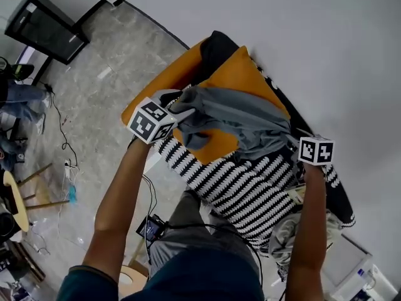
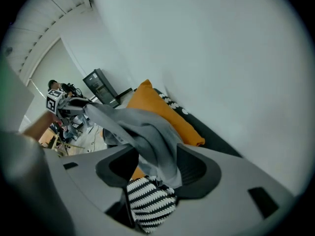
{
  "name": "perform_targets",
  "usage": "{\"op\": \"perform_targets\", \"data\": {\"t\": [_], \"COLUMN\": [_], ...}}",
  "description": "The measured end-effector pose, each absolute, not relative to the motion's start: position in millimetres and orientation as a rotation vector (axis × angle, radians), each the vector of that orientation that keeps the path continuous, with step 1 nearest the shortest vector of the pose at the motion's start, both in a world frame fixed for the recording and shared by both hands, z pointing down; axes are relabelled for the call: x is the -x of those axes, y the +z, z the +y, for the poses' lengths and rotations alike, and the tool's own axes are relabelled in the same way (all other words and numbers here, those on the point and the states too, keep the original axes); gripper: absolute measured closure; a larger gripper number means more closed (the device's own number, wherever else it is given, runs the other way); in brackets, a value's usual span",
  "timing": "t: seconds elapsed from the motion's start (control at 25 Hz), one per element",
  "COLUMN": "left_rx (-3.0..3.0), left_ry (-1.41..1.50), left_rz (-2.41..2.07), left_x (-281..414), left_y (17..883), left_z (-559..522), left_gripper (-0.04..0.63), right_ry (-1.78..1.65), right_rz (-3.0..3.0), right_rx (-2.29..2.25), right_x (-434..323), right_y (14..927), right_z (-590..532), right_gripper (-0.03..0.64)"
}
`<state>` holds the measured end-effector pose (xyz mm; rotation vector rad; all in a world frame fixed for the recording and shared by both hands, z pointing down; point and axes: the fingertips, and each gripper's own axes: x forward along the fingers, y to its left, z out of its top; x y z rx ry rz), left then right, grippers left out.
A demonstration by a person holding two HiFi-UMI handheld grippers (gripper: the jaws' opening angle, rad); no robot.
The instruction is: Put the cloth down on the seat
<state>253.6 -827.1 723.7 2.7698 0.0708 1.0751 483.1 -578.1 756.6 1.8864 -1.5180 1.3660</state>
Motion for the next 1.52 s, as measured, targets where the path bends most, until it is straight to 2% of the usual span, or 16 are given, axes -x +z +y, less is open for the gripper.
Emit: {"op": "perform_targets", "data": {"t": [0.2,0.44,0.48,0.52,0.56,0.84,1.16,1.52], "left_rx": [-2.800,-2.924,-2.955,-2.986,-3.018,-3.203,-3.264,-3.226], "left_ry": [1.035,0.816,0.772,0.727,0.682,0.443,0.397,0.394], "left_rz": [-0.036,-0.129,-0.139,-0.153,-0.170,-0.229,-0.281,-0.474], "left_x": [-225,-202,-200,-197,-194,-169,-126,-76], "left_y": [694,622,606,591,575,477,426,402], "left_z": [-826,-803,-798,-792,-786,-730,-661,-612], "left_gripper": [0.348,0.351,0.357,0.369,0.383,0.457,0.479,0.485], "right_ry": [1.331,0.981,0.883,0.784,0.694,0.359,0.228,0.210], "right_rz": [-1.606,-1.794,-1.829,-1.861,-1.889,-1.991,-2.092,-2.163], "right_rx": [-1.849,-2.038,-2.083,-2.125,-2.156,-2.175,-2.095,-2.043], "right_x": [-472,-466,-465,-462,-457,-412,-348,-315], "right_y": [722,622,601,580,561,481,447,449], "right_z": [-573,-583,-583,-581,-578,-539,-485,-428], "right_gripper": [0.376,0.389,0.465,0.590,0.601,0.603,0.604,0.603]}}
